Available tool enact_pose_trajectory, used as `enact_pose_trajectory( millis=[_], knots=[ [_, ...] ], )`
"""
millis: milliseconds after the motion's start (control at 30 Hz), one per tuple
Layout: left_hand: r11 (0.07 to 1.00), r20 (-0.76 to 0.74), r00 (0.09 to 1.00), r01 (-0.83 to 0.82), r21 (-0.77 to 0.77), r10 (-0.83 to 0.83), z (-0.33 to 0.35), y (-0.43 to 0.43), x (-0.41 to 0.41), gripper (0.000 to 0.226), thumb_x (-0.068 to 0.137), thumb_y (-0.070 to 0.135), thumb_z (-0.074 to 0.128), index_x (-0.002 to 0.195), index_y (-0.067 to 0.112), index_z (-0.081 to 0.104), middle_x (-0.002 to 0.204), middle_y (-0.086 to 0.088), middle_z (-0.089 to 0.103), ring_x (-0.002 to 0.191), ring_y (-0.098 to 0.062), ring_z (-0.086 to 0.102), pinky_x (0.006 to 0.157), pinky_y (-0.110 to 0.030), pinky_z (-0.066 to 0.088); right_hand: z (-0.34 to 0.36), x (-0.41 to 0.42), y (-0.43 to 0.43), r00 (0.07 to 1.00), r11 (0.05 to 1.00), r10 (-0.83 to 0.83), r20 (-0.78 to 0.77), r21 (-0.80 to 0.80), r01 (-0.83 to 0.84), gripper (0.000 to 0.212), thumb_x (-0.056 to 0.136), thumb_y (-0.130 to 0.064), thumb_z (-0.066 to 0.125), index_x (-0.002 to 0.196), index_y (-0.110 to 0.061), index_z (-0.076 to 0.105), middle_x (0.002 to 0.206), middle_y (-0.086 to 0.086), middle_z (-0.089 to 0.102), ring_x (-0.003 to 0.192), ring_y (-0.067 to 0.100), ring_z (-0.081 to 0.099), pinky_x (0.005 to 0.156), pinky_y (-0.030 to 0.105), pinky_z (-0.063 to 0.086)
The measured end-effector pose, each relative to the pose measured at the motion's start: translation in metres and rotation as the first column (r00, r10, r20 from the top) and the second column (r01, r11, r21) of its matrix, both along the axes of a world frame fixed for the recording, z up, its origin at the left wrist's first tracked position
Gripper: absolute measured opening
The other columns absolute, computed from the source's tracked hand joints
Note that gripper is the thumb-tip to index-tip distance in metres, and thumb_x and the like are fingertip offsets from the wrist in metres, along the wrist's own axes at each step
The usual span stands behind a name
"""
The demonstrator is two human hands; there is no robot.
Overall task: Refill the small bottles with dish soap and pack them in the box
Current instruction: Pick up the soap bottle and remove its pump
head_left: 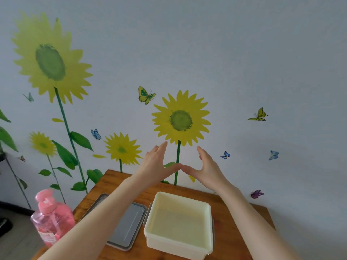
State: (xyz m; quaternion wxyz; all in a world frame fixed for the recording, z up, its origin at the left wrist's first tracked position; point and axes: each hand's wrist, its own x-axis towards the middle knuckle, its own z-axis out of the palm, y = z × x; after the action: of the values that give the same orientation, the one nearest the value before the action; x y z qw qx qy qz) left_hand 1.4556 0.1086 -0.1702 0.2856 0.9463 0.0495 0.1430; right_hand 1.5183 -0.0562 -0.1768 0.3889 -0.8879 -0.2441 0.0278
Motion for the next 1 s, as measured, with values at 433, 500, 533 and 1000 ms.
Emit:
enact_pose_trajectory(
  millis=[433, 500, 533, 1000],
  knots=[
    [0.986, -0.110, 0.980, -0.165, -0.001, 0.164, -0.016, 0.069, -0.069, 0.087, 0.074, 0.062, 0.057, 0.144, 0.029, 0.018, 0.149, 0.001, 0.031, 0.136, -0.018, 0.027, 0.106, -0.035, 0.028, -0.041, -0.029, 0.093, 0.923, 0.942, 0.326, -0.202, -0.009, -0.335, 0.089, 0.081, -0.045, 0.062, 0.148, -0.023, 0.009, 0.156, -0.002, 0.018, 0.141, 0.012, 0.020, 0.112, 0.034, 0.025],
    [0.985, -0.144, 0.974, -0.174, 0.013, 0.174, -0.014, 0.087, -0.083, 0.086, 0.074, 0.062, 0.057, 0.144, 0.030, 0.019, 0.148, 0.003, 0.033, 0.134, -0.017, 0.030, 0.105, -0.032, 0.029, -0.042, -0.039, 0.114, 0.902, 0.921, 0.377, -0.211, -0.020, -0.389, 0.087, 0.082, -0.043, 0.061, 0.149, -0.022, 0.009, 0.156, -0.002, 0.017, 0.141, 0.011, 0.019, 0.113, 0.033, 0.023],
    [0.984, -0.164, 0.970, -0.179, 0.020, 0.180, -0.013, 0.096, -0.089, 0.085, 0.074, 0.062, 0.057, 0.144, 0.030, 0.019, 0.148, 0.003, 0.033, 0.133, -0.016, 0.031, 0.104, -0.031, 0.030, -0.043, -0.044, 0.124, 0.894, 0.912, 0.396, -0.211, -0.023, -0.409, 0.087, 0.082, -0.043, 0.061, 0.149, -0.021, 0.009, 0.156, -0.001, 0.017, 0.141, 0.011, 0.019, 0.113, 0.032, 0.022],
    [0.895, -0.253, 0.900, -0.405, -0.187, 0.355, -0.059, 0.223, -0.171, 0.119, 0.046, 0.072, 0.061, 0.145, 0.031, 0.010, 0.152, 0.002, 0.023, 0.136, -0.017, 0.027, 0.107, -0.038, 0.028, -0.079, -0.100, 0.243, 0.802, 0.807, 0.526, -0.285, -0.132, -0.576, 0.098, 0.079, -0.047, 0.066, 0.149, -0.015, 0.005, 0.156, 0.006, 0.014, 0.142, 0.019, 0.020, 0.112, 0.037, 0.025]
  ],
)
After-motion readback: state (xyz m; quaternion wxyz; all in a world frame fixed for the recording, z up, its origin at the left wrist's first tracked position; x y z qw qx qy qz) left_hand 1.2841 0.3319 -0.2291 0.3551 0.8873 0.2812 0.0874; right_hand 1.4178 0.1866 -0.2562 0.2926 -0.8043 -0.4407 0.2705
